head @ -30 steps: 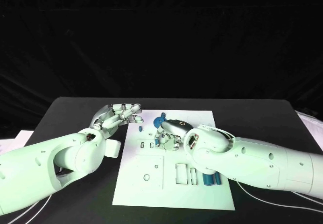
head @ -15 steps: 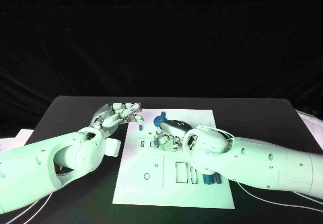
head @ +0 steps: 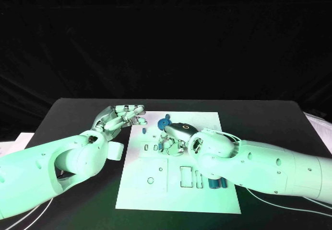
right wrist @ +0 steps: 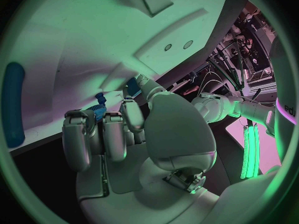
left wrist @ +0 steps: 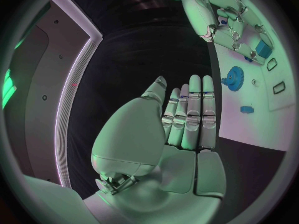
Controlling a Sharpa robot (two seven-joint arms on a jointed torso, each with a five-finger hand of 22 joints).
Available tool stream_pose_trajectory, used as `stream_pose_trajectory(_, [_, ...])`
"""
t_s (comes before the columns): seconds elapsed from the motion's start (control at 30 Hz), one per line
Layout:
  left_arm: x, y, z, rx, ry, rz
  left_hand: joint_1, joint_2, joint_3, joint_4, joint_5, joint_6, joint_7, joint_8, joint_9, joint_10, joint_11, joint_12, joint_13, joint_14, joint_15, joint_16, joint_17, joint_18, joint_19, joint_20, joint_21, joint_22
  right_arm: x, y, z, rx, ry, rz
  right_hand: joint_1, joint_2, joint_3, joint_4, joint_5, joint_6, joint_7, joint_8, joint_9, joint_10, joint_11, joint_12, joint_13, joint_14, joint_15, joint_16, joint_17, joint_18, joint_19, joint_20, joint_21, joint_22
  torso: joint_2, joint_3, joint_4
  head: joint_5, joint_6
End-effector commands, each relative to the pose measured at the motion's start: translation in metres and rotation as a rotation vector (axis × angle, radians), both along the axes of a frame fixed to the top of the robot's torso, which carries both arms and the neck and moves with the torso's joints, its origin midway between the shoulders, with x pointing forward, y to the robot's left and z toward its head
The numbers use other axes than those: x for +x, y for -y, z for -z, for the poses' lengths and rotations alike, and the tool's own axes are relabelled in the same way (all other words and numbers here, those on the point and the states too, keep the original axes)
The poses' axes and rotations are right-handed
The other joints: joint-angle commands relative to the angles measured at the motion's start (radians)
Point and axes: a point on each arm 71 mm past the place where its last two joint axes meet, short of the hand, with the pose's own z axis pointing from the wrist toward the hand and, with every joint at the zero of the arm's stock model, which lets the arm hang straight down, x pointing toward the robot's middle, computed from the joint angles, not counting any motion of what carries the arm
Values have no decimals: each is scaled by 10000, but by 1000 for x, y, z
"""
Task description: Assemble the parts on the task board
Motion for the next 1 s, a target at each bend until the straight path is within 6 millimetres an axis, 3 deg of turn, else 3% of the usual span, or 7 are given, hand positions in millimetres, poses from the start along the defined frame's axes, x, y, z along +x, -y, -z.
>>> stream_pose_trajectory(0.03, [-1, 2, -1, -134, 81, 191, 8, 51, -19, -62, -9, 37, 56, -35, -3, 3, 45, -39, 6, -69, -3, -34, 9, 86, -61, 3, 43, 9, -1, 2, 7, -378, -75, 160, -108, -193, -138, 53, 51, -186, 5, -86, -43, -94, 46, -123, -77, 743, 45, -54, 1299, 26, 52, 2, -71, 1326, 0, 0, 3, -2, -4])
stream_pose_trajectory(0.73, [-1, 1, -1, -117, 32, 202, 8, 51, -19, -62, -9, 37, 56, -35, -3, 3, 45, -39, 6, -69, -3, -34, 9, 86, -61, 3, 43, 9, -3, 2, 0, 573, 587, 397, -400, -489, -930, 483, 84, -650, 103, -194, -187, -474, 154, -728, -524, 707, 141, -159, 1148, 75, -93, 105, -186, 1132, -2, 0, -1, -24, -28])
stream_pose_trajectory(0.8, [0, 1, -1, -111, 15, 206, 8, 51, -19, -62, -9, 37, 56, -35, -3, 3, 45, -39, 6, -69, -3, -34, 9, 86, -61, 3, 43, 9, -4, 3, -4, 995, 866, 412, -379, -554, -1149, 577, 76, -819, 142, -203, -247, -659, 192, -1008, -736, 689, 170, -205, 1081, 96, -161, 127, -236, 1044, -2, 7, 2, -40, -21])
stream_pose_trajectory(0.9, [0, 1, 0, -102, -11, 210, 2, 51, -20, -67, -12, 32, 60, -44, -4, -3, 49, -42, 4, -72, 0, -47, 20, 85, -69, 5, 47, 13, -7, 3, -9, 1589, 1220, 327, -265, -712, -1930, 873, 516, -1320, 271, -201, -411, -889, 304, -1254, -960, 672, 263, -248, 1037, 122, -253, 204, -311, 923, -4, 13, 5, -44, -14])
stream_pose_trajectory(0.93, [0, 1, 0, -98, -20, 209, 2, 51, -20, -67, -12, 32, 60, -44, -4, -3, 49, -42, 4, -72, 0, -47, 20, 85, -69, 5, 47, 13, -9, 3, -10, 1732, 1299, 270, 11, -639, -2517, 1119, 579, -1536, 336, -116, -439, -924, 364, -1234, -993, 676, 324, -243, 1058, 123, -255, 271, -322, 916, -5, 16, 6, -45, -16])
stream_pose_trajectory(1.0, [0, 1, 0, -88, -37, 202, 2, 50, -20, -68, -12, 32, 60, -45, -5, -4, 49, -43, 4, -71, 0, -47, 21, 85, -69, 5, 47, 13, -11, 3, -13, 1948, 1396, 149, 256, -610, -2976, 1407, 530, -1632, 350, -107, -438, -923, 386, -1170, -999, 675, 351, -252, 1053, 129, -255, 290, -331, 911, -3, 11, 5, -51, -7])
